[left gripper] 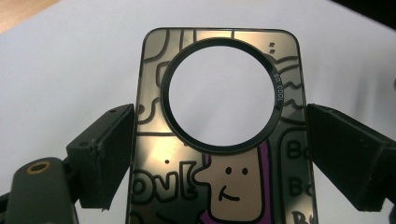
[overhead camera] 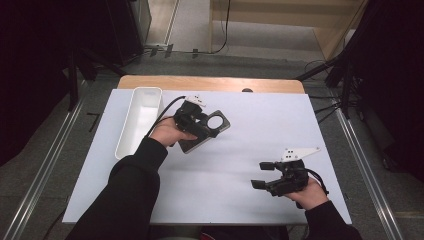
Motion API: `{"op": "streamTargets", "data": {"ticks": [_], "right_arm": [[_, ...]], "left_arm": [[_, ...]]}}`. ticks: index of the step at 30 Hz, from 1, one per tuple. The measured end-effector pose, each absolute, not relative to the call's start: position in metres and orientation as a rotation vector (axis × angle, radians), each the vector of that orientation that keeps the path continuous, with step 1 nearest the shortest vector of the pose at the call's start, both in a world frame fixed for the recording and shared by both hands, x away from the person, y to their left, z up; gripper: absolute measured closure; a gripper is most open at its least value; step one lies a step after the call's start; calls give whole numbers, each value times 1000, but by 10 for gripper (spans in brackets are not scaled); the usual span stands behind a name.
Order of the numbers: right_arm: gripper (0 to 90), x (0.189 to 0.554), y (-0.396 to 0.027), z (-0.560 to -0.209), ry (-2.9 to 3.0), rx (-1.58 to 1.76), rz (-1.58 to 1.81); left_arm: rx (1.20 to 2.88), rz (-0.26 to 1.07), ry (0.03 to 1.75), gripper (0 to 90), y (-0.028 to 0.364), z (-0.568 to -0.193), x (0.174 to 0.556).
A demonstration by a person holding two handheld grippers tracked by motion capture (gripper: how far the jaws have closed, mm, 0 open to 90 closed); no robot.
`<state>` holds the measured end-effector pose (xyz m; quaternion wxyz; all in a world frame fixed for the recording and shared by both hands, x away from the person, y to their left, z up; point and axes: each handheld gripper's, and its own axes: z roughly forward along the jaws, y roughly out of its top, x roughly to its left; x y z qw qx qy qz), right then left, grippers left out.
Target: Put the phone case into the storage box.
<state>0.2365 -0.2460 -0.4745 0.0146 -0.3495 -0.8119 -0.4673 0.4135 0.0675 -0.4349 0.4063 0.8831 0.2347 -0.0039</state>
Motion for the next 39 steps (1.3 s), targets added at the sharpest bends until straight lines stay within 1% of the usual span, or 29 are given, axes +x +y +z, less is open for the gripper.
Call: {"op": "streamTargets", "data": {"ticks": [2,9,16,25,30,39], "right_arm": [[180,236,-246,-474,-2523,-1093,-1457],[179,238,-247,-475,-2508,-1126,-1453],[192,239,-246,-475,-2516,-1141,-1443],[195,240,-244,-476,-2516,-1157,-1442],[199,241,-244,-475,-2512,-1170,-1453],[200,242,-241,-475,-2495,-1188,-1466]], "left_arm": [[2213,-44,602,111,67,-433,413],[2178,-68,651,111,68,-425,409],[2126,-55,699,111,72,-419,402],[1997,5,853,111,89,-411,390],[1967,19,901,111,92,-413,382],[1914,24,931,111,95,-428,368]]}}
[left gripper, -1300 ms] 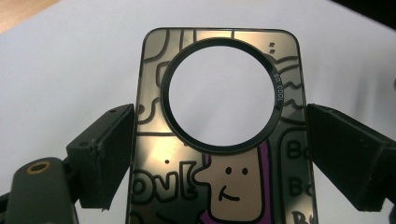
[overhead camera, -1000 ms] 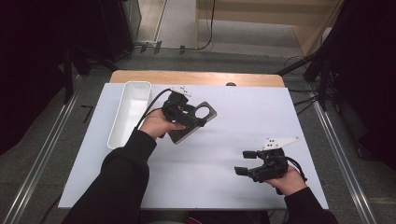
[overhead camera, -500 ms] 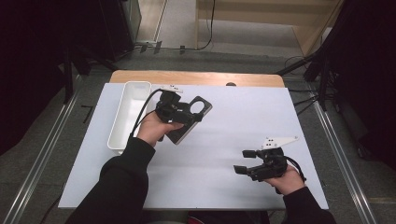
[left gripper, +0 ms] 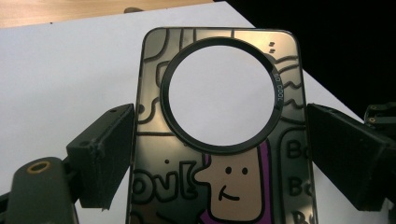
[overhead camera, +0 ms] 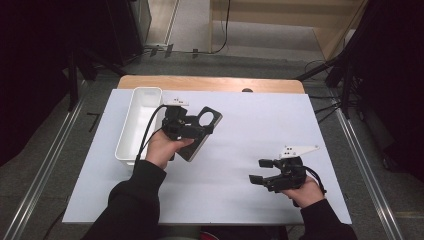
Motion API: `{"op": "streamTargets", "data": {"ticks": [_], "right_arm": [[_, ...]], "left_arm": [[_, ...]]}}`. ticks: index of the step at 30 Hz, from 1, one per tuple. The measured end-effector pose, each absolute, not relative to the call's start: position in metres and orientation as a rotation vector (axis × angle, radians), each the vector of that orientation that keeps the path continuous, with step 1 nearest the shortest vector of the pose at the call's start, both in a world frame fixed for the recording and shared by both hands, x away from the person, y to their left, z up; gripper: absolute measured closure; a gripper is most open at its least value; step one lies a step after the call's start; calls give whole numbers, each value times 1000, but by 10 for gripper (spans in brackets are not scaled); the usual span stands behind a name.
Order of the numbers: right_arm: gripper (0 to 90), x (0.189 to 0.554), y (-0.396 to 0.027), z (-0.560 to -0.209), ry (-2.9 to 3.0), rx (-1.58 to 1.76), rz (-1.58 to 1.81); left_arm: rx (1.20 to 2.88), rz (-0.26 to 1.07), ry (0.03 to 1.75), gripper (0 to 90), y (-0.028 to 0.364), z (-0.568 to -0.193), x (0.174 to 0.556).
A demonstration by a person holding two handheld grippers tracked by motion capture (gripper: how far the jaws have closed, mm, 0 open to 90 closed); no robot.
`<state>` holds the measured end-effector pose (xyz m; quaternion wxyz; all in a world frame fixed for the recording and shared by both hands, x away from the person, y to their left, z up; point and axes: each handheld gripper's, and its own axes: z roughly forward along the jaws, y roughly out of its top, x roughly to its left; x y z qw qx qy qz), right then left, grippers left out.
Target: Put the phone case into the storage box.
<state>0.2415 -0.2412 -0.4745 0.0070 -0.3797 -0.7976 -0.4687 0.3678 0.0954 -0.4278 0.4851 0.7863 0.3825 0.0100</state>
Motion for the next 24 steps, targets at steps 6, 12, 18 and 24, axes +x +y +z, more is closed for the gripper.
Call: {"op": "streamTargets", "data": {"ticks": [6,12,18,24], "right_arm": [[199,240,-237,-474,-2477,-1227,-1491],[199,243,-233,-471,-2419,-1254,-1523],[217,246,-233,-470,-2411,-1284,-1523],[218,249,-231,-470,-2423,-1292,-1514]], "left_arm": [[1902,52,912,112,95,-432,358],[1853,50,931,112,100,-438,350],[1831,56,958,112,101,-443,341],[1803,87,985,112,97,-452,332]]}}
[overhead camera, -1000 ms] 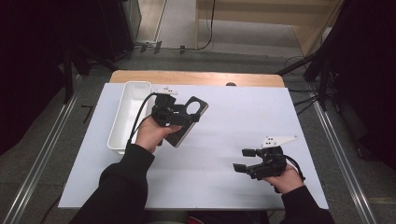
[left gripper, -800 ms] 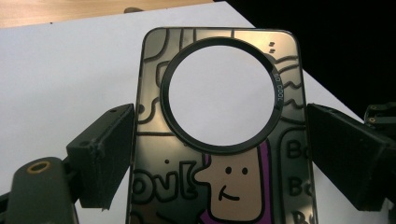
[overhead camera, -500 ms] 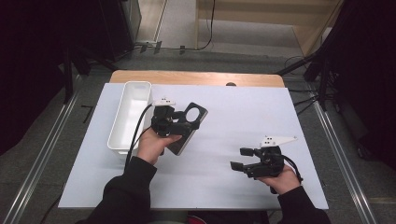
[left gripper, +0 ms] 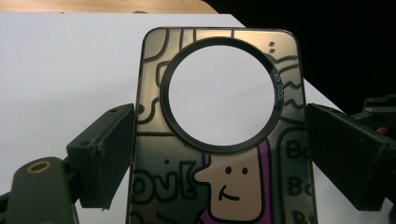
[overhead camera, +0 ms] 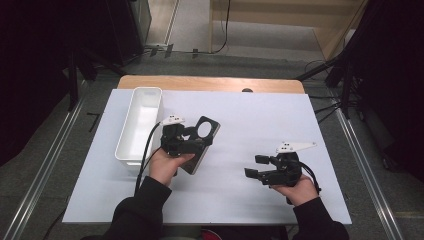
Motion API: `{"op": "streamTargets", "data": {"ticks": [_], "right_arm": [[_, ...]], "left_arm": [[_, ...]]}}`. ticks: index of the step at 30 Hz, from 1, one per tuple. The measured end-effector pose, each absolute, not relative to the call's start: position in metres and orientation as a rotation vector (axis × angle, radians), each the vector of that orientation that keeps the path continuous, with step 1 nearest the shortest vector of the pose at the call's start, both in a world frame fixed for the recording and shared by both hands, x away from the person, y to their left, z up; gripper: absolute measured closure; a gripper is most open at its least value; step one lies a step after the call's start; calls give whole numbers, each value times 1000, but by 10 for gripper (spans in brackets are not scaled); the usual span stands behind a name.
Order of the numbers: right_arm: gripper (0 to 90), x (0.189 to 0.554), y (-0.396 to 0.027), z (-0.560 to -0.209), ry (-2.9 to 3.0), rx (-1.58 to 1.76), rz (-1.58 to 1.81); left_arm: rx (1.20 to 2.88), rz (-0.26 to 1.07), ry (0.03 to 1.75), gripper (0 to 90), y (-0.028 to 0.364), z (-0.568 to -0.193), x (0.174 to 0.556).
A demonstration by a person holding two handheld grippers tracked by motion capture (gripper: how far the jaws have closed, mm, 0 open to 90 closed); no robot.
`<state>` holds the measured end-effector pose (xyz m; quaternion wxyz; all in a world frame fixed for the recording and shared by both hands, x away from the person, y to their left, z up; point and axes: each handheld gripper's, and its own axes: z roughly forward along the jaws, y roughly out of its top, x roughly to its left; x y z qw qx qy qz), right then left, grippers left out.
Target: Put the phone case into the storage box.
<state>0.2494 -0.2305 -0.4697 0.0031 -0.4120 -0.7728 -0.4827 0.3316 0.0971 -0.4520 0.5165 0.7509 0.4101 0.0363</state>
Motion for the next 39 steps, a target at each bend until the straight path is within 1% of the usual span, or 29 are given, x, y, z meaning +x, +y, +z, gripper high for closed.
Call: {"op": "streamTargets", "data": {"ticks": [6,14,26,36,39], "right_arm": [[218,253,-230,-468,-2376,-1359,-1539],[218,263,-225,-467,-2300,-1431,-1527],[218,278,-220,-466,-2270,-1443,-1546],[220,291,-216,-459,-2209,-1530,-1579],[225,293,-213,-458,-2228,-1569,-1570]], "left_arm": [[1787,85,1002,112,92,-459,327],[1712,103,1053,111,92,-464,322],[1701,153,1044,111,84,-470,316],[1654,114,1064,111,79,-472,319],[1648,132,1056,111,77,-474,318]]}}
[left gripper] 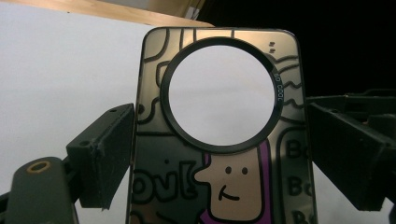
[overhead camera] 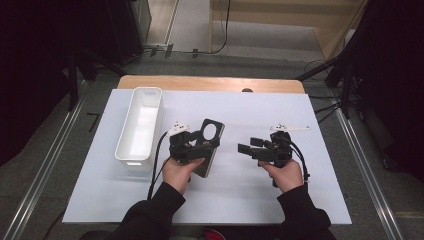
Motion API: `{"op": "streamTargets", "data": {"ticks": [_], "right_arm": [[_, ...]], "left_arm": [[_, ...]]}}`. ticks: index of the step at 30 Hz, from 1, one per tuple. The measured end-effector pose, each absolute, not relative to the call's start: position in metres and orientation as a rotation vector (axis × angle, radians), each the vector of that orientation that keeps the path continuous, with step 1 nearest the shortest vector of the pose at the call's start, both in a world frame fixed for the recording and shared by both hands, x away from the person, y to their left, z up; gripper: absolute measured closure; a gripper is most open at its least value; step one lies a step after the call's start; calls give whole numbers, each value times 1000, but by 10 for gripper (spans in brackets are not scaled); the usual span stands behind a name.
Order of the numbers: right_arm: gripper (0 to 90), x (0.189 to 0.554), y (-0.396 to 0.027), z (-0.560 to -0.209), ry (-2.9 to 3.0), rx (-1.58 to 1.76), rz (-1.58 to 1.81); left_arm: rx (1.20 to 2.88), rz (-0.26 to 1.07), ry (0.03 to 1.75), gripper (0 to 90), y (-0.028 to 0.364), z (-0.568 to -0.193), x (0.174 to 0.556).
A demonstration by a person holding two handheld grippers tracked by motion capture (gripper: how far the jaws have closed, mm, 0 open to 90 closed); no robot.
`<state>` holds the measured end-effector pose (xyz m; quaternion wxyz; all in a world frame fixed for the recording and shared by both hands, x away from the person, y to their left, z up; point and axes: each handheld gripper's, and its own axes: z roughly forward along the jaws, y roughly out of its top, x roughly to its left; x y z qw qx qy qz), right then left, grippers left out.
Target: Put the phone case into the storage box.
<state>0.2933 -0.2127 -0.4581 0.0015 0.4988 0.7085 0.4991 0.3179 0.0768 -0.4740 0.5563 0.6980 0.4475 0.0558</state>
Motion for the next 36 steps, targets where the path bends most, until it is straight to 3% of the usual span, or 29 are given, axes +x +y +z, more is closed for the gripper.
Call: {"op": "streamTargets", "data": {"ticks": [36], "right_arm": [[253,335,-174,-433,2105,1680,1592]], "left_arm": [[1570,129,1118,111,66,-487,317]]}}
